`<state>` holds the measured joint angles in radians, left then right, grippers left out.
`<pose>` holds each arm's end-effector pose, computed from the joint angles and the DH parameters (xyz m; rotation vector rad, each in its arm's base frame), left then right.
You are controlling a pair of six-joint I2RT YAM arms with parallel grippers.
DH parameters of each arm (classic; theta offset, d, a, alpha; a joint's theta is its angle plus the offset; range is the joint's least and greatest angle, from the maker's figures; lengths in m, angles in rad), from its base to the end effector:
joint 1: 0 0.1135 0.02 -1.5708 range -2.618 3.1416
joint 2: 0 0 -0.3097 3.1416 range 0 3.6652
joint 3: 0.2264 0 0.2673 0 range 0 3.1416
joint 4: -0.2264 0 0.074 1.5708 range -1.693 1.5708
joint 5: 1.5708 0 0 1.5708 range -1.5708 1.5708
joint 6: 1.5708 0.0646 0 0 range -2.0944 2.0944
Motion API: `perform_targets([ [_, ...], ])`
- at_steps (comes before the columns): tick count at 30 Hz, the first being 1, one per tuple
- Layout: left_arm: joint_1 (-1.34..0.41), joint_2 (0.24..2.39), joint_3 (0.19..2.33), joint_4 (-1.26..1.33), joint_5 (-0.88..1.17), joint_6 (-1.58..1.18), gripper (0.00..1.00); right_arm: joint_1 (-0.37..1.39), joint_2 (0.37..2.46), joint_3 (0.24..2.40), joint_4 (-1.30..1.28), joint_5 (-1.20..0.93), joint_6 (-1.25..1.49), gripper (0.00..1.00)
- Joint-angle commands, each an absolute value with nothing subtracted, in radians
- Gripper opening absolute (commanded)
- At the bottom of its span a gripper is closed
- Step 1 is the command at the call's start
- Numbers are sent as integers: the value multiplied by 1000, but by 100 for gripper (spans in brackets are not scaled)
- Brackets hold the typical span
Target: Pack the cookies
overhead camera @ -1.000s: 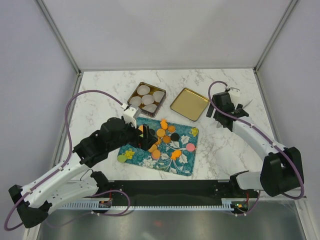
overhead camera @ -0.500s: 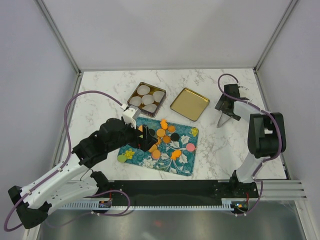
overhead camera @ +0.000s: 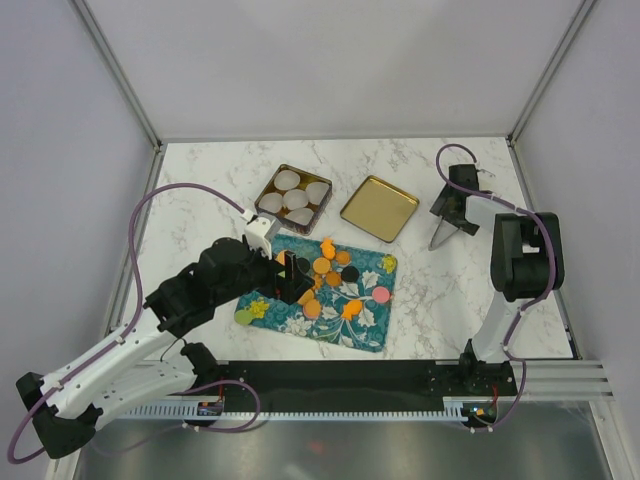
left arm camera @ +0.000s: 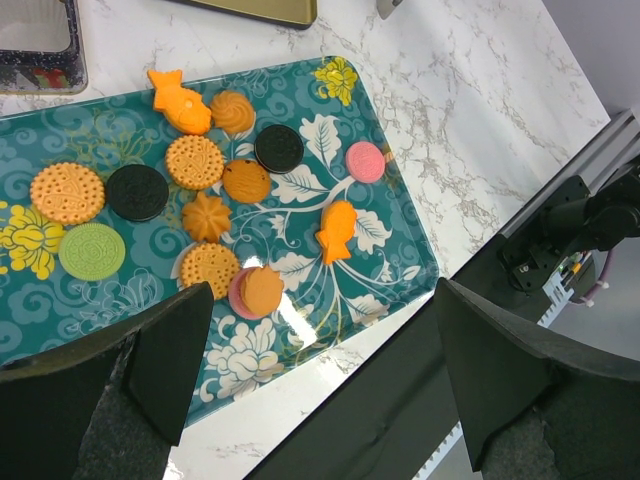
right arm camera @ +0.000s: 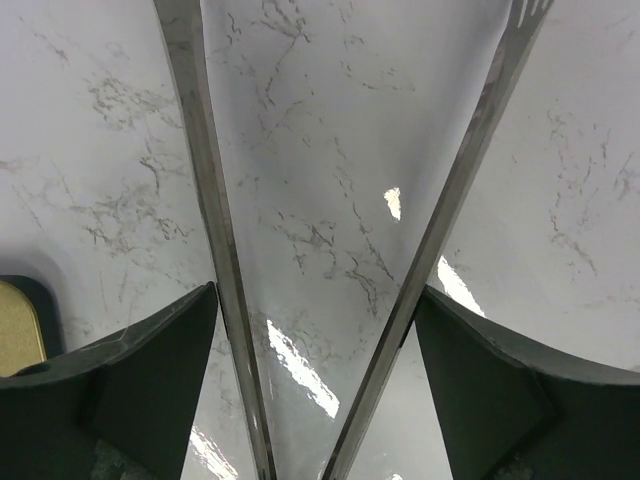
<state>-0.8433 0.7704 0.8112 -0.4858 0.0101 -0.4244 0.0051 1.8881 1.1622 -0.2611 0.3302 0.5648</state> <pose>0.1197 -0.1354 0.3401 0.4458 2.0650 -0.7981 0.4258 -0.0188 0.1670 0.8066 2.3559 -0.1876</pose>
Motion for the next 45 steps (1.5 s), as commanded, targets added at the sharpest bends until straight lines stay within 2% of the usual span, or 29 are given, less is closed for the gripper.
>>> perform_targets([
  [1,-845,775,808,-483,15,-405,100,6,1901,1157,-229,331,581,86],
  [3,-845,781,811,-483,15,-405,100,5,1901,1149,-221,328,575,83],
  [7,-845,790,810,-485,15,-405,100,6,1872,1150,-221,308,543,68],
  [16,-845,802,822,-489,3,-397,100,38,1669,1223,-325,232,453,68],
  [28,-844,792,890,-525,-118,-373,100,261,1461,1215,-439,155,410,66],
  [39,-772,753,951,-617,-334,-393,100,623,1345,1261,-613,118,367,59],
  [41,-724,762,950,-620,-322,-391,100,704,1341,1259,-644,117,364,59],
  [45,-585,793,927,-620,-168,-394,100,813,1333,1243,-687,68,359,56],
])
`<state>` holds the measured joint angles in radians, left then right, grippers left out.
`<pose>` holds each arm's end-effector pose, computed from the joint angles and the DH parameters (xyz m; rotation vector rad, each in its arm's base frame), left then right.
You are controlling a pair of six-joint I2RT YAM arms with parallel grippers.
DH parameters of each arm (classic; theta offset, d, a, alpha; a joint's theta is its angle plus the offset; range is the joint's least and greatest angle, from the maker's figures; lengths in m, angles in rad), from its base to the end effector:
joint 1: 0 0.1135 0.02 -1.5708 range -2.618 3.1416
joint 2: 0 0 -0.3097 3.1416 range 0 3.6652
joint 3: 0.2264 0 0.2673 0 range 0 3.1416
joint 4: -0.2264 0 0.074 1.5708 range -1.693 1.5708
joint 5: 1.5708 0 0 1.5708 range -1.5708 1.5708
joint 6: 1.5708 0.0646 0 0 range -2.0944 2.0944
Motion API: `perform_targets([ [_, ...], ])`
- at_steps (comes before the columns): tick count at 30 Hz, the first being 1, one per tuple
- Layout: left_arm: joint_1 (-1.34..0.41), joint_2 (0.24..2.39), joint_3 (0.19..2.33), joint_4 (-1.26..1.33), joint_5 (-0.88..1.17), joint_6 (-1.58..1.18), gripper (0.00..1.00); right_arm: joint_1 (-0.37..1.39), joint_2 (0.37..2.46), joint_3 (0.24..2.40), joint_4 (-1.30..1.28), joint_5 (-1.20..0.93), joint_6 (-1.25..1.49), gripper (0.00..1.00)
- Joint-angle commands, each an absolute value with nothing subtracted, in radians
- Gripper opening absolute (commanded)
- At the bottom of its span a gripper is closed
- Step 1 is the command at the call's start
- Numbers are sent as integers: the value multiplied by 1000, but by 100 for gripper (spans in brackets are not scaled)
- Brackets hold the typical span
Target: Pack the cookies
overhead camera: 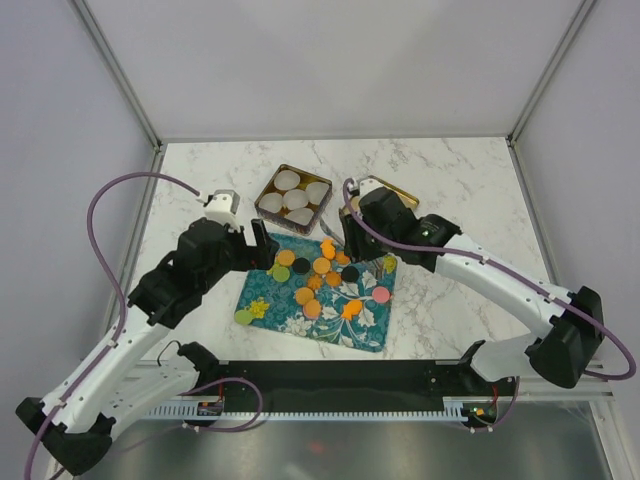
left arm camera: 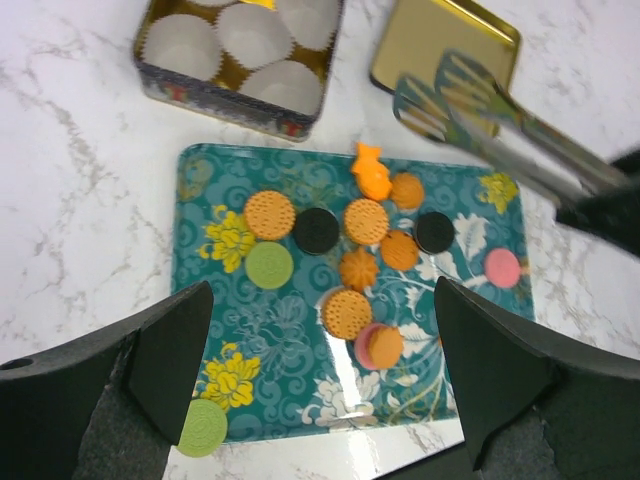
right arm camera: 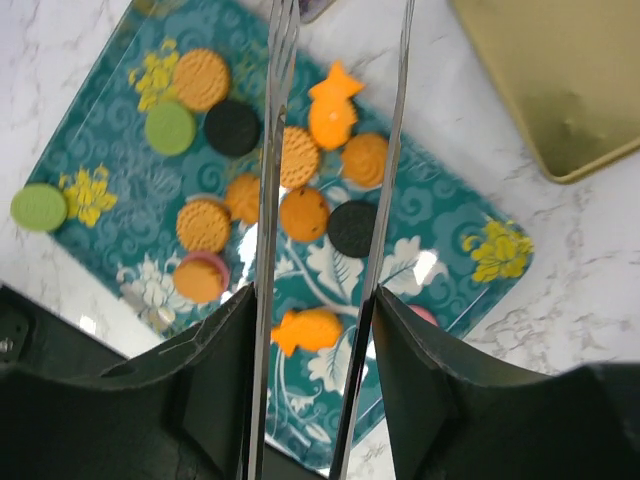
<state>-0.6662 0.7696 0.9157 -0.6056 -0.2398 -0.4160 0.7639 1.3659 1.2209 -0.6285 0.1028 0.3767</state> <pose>0.1424 -0.0925 0.3656 0.1031 2.0418 -0.4415 0.2373 0.2182 0.3419 -0.4076 2.3473 0.4385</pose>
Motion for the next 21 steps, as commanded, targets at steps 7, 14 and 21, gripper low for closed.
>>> perform_targets([
  [7,-393,821,842,-583,-5,-385,100,932,1282,1230,-777,-23,376,56],
  [14,-377,805,821,-574,25,-388,100,1029,1285,1249,-874,-14,374,55],
  [21,-377,798,811,-571,35,-388,100,1106,1327,1267,-891,-8,368,55],
])
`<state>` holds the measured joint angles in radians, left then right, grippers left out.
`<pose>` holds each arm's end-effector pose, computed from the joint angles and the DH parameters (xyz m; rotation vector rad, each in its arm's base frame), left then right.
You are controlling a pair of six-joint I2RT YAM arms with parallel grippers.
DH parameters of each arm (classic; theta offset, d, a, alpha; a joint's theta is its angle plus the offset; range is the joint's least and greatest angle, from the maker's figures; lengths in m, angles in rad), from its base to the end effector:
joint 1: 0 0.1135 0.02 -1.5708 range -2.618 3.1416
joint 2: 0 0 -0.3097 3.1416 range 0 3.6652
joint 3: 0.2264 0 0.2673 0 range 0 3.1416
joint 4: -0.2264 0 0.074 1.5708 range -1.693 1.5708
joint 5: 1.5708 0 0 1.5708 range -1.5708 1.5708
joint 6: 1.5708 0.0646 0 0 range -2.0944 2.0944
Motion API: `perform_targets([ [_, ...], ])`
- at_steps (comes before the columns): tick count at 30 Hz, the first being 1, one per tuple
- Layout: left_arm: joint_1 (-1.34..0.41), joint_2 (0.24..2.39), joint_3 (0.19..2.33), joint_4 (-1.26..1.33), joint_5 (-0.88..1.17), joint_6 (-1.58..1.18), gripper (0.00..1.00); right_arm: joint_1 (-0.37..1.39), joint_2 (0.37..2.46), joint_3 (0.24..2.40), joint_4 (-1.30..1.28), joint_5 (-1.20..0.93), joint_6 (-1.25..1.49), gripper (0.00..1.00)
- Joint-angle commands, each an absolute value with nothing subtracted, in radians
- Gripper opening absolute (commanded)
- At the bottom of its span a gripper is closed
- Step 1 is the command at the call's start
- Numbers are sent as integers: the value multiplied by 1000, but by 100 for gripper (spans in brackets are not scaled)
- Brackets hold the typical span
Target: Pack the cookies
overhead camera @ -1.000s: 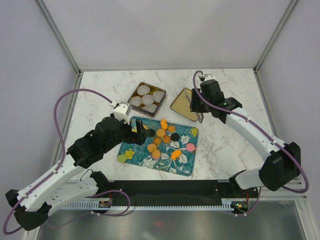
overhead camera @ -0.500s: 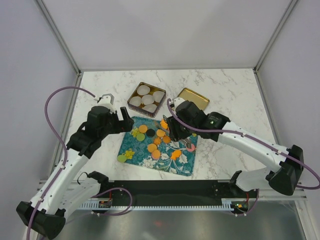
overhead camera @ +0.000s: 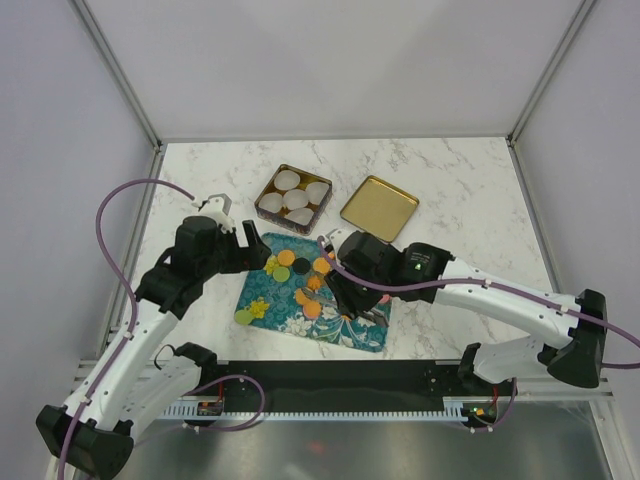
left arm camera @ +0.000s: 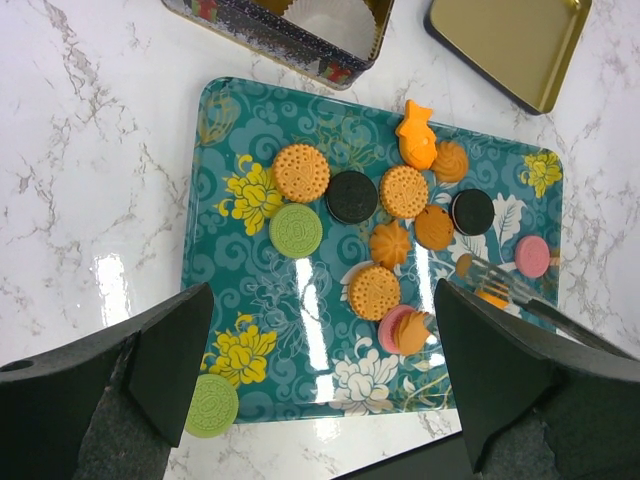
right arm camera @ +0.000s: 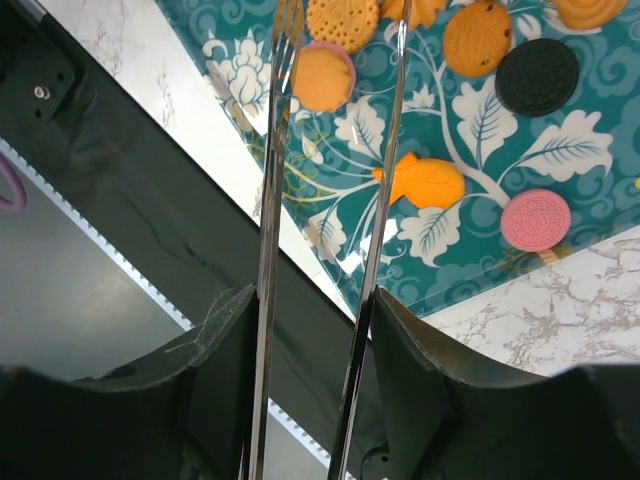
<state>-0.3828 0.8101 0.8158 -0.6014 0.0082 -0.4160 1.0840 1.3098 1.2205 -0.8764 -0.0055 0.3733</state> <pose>0.1680 -0.0682 0.3216 -0.0318 2.2039 -0.4628 0.1324 0.2509 0.3353 -0.9204 2.4737 0.5540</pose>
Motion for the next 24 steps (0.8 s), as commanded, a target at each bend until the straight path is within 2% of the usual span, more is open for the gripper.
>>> perform_targets([
  [1,-377,795,810,-571,35,-388,100,1121,1333,1272,-894,18,365,55],
  [24,-377,785,799,-558,94,-382,100,1204,1430,1284,-904,90,351,57],
])
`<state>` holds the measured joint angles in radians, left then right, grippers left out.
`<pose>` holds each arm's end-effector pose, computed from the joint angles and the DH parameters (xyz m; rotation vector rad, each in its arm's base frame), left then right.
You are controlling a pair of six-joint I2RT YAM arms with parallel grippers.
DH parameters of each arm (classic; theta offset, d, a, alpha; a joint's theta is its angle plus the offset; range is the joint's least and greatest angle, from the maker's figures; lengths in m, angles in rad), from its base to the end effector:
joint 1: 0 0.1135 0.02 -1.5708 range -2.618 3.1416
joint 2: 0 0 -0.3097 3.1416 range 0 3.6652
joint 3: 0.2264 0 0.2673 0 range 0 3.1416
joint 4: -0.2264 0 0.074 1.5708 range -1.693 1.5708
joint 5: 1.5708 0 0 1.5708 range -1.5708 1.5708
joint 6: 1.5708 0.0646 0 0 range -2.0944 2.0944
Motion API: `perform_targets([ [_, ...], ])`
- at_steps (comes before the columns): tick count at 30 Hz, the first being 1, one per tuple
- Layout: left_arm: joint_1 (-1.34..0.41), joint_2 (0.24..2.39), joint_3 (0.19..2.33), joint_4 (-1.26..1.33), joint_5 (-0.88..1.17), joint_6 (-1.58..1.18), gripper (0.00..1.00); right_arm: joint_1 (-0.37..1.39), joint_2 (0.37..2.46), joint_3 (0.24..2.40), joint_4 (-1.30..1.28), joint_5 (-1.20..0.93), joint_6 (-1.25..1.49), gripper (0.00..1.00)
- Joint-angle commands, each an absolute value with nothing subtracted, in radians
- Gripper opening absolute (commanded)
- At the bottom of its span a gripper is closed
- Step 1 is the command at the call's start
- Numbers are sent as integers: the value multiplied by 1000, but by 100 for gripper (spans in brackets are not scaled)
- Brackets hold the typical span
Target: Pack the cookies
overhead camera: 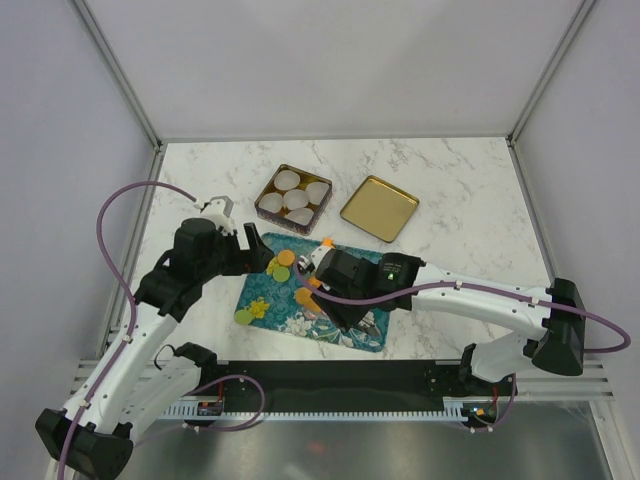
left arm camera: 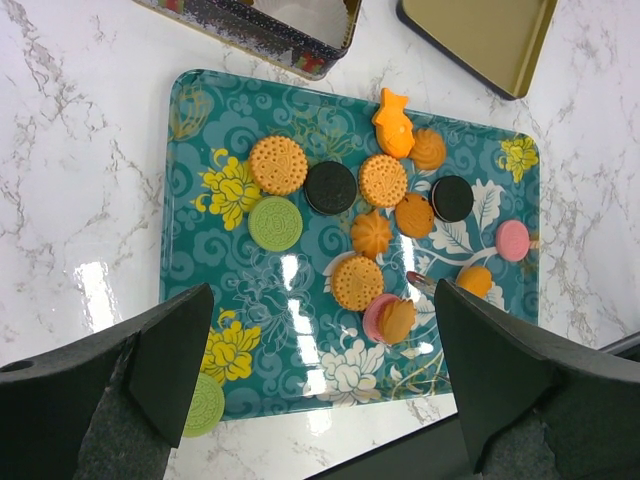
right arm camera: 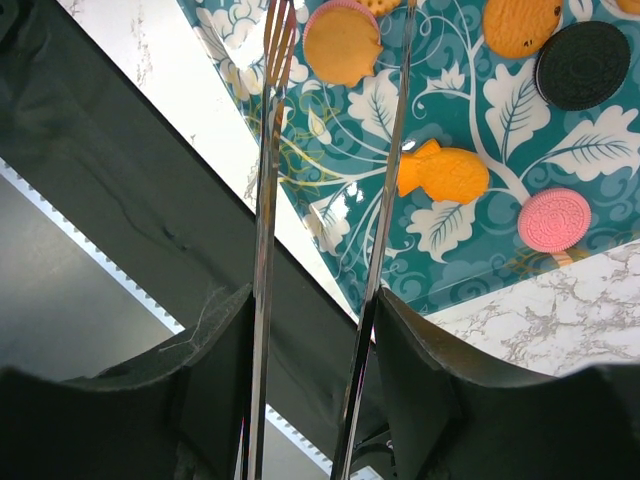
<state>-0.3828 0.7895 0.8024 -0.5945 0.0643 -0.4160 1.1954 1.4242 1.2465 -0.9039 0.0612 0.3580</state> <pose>0.1629 -0.0701 0.3207 0.0017 2.1992 -0.5263 0.1162 0.2840 0.3107 -1.0871 2.4939 0.4165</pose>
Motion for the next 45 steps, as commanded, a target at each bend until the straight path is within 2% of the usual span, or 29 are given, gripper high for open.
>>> perform_targets([
  [1,-377,784,798,-558,95,-382,100,1204,1430,1279,-904,91,354,57],
  [14,-377,775,796,-557,103,-380,100,1218,1459,1256,-885,86,357,56],
  [19,-377,775,793,-555,106,-380,100,1218,1468,1253,-887,92,357,47],
  [21,-377,775,796,-557,106,-379,100,1218,1471,1252,-888,91,356,47],
  [35,-377,767,792,-557,112,-379,100,1220,1480,1258,-902,100,350,49],
  [38,-377,764,792,-557,112,-379,100,1219,1477,1255,-902,98,353,53],
  [45,-377,765,792,-557,114,-377,100,1219,1473,1244,-902,101,354,51],
])
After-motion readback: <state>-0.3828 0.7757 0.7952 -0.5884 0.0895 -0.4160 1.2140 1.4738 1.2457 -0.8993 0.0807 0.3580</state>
